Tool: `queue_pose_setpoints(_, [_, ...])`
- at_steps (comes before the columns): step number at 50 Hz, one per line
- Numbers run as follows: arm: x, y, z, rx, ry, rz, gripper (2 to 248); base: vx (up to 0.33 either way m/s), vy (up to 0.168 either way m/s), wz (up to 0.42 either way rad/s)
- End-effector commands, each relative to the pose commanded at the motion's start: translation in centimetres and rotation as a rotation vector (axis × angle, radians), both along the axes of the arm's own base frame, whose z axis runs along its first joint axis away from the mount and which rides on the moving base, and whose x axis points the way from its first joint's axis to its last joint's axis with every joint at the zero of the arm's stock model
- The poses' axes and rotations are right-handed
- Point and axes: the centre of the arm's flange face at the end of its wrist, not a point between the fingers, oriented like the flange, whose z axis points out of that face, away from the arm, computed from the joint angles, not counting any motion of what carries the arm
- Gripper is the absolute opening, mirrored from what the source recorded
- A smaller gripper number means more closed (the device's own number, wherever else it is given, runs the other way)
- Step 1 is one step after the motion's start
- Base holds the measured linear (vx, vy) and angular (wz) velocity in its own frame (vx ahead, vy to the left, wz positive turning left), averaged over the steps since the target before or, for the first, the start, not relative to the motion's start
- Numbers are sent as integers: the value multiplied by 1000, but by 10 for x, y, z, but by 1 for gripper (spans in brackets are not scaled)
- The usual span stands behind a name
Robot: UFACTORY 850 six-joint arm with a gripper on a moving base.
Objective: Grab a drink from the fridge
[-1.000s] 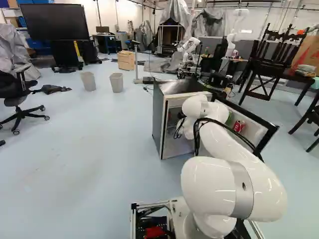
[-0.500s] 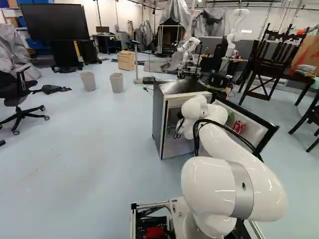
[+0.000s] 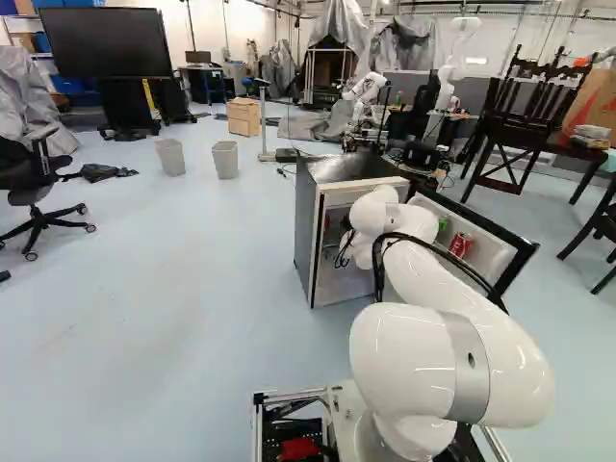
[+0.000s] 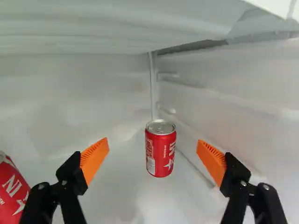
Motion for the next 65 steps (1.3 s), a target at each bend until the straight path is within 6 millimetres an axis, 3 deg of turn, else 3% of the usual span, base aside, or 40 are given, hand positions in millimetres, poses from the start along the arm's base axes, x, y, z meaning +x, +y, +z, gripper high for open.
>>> queue_pose_setpoints(65, [14, 0, -14, -2, -4, 6, 247, 0, 0, 0])
